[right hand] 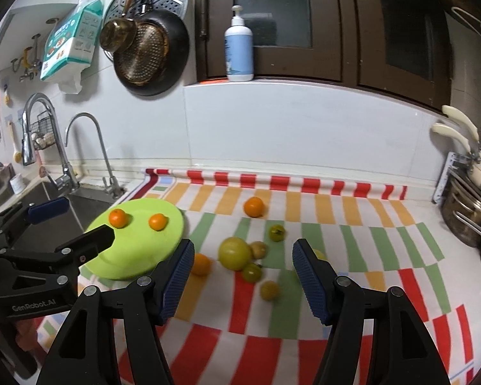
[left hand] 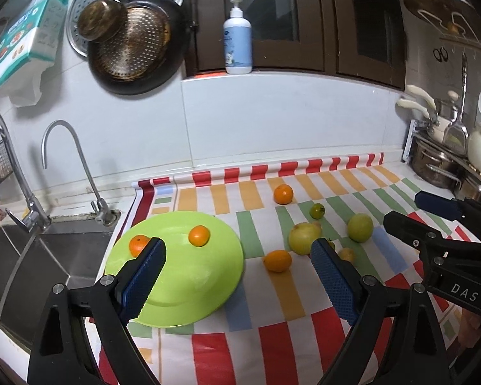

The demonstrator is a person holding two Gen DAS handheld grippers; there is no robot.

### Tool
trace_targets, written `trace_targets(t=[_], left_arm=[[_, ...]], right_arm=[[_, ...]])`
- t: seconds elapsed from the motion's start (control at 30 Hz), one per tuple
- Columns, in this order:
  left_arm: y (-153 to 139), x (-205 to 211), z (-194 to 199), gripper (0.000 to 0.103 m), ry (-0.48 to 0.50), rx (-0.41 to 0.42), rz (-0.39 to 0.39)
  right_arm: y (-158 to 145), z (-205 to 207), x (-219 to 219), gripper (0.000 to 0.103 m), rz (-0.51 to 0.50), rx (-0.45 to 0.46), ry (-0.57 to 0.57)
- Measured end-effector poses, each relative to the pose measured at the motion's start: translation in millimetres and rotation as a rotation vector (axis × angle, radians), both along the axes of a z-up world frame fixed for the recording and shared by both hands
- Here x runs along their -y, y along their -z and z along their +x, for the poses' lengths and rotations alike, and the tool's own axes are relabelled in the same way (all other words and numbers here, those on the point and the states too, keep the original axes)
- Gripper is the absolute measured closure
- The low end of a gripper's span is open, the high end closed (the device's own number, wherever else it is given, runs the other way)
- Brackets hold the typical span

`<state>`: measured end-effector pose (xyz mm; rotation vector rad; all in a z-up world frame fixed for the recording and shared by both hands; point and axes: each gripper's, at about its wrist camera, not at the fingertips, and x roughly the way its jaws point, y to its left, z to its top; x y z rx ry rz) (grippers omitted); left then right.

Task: Organize fruits
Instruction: 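Withdraw both open tools from the plate toward the remaining fruit, then grasp an orange with the left tool while the right tool grasps a small brown fruit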

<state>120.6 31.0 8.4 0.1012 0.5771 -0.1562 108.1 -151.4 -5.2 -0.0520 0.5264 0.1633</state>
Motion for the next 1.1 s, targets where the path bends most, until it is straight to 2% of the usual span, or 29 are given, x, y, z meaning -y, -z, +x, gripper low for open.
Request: trace_targets(t=[0.33, 0.83, 1.0, 1.1], left_arm=[[26.2, 19.6, 28.5, 0.011, 0.036, -0.084, 0.039], [65.9, 31.1, 70.6, 0.012, 0.099, -0.188, 0.048], [81.2, 36.0, 78.2, 0.022, 0.142, -0.208, 0.055], [89.6, 39.8, 82.8, 0.031, 0.172, -0.222, 0.057]], right_arm=[[27.9, 18.9, 17.1, 0.038, 0.007, -0.088, 0.035], [65.9, 57.3, 21.2, 0.039, 0.007, -0.217, 0.065], [79.1, 64.4, 19.2, 0.039, 0.008, -0.255, 0.056], [85.3, 67.4, 17.2, 0.045, 0.005, -0.273, 0.049]])
